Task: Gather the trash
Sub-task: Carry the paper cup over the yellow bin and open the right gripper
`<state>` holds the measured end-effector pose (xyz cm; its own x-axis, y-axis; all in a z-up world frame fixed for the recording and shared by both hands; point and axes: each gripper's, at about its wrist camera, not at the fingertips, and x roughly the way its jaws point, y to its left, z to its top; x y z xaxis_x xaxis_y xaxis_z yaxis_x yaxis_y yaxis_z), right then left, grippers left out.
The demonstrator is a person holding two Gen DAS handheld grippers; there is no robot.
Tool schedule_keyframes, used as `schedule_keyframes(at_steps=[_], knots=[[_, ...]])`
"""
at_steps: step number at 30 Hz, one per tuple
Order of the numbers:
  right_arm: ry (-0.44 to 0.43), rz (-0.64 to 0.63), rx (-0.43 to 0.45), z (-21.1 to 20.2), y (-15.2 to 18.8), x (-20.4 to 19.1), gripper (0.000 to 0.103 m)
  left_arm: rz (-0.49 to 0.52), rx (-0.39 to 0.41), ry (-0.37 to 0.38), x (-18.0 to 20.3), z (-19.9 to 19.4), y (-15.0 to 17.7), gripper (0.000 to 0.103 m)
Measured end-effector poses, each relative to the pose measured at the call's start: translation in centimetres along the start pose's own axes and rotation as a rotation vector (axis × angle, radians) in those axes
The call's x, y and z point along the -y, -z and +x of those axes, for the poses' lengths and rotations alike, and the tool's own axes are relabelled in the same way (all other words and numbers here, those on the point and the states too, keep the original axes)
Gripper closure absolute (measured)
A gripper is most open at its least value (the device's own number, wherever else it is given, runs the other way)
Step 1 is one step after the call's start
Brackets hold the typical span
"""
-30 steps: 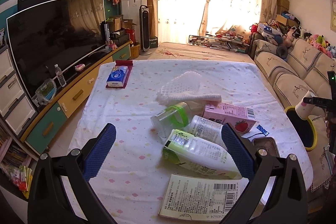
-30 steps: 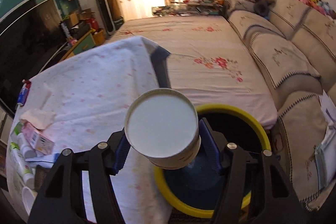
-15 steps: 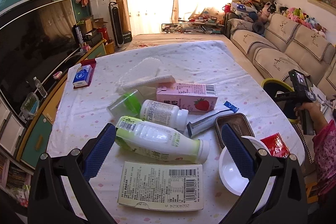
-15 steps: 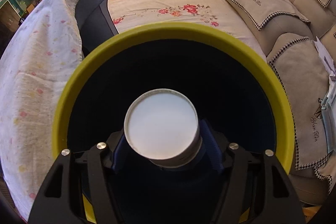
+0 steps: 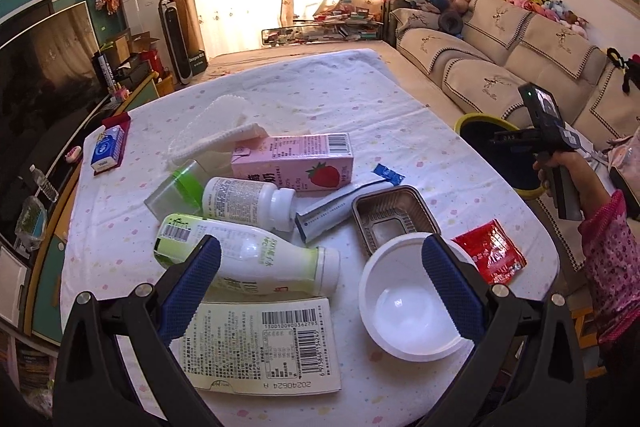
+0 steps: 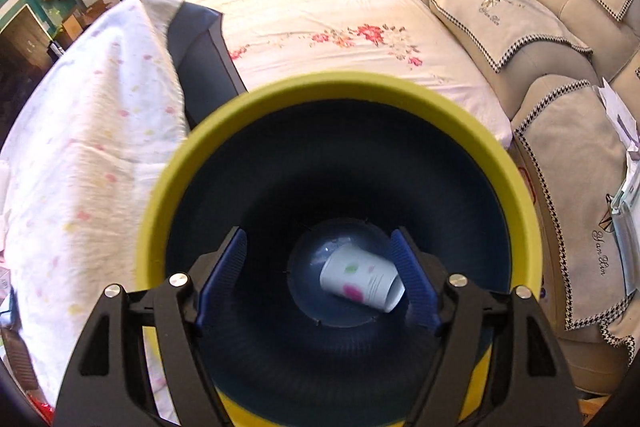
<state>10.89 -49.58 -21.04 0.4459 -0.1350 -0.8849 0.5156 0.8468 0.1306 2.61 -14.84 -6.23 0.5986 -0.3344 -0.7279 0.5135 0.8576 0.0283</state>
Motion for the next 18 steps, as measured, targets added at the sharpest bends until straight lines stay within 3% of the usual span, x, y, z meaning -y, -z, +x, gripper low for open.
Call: schedule_keyframes(at_steps=[2, 9, 18], knots=[[-0.012, -0.009, 0.01, -0.6, -0.1, -0.2, 0.031, 0.033, -0.02, 0.028, 0.6, 0.4, 0.1, 0.005], [-0.042, -0.025, 0.038, -2.4, -0.3, -1.2, 0.031, 0.096, -0.114, 0.101, 2.0, 2.4, 0.4, 0.041], [-0.062, -0.044, 0.061, -3.6, 0.0, -1.9, 0.03, 0.132, -0.212, 0.152, 2.9, 5.0, 1.1, 0.072]])
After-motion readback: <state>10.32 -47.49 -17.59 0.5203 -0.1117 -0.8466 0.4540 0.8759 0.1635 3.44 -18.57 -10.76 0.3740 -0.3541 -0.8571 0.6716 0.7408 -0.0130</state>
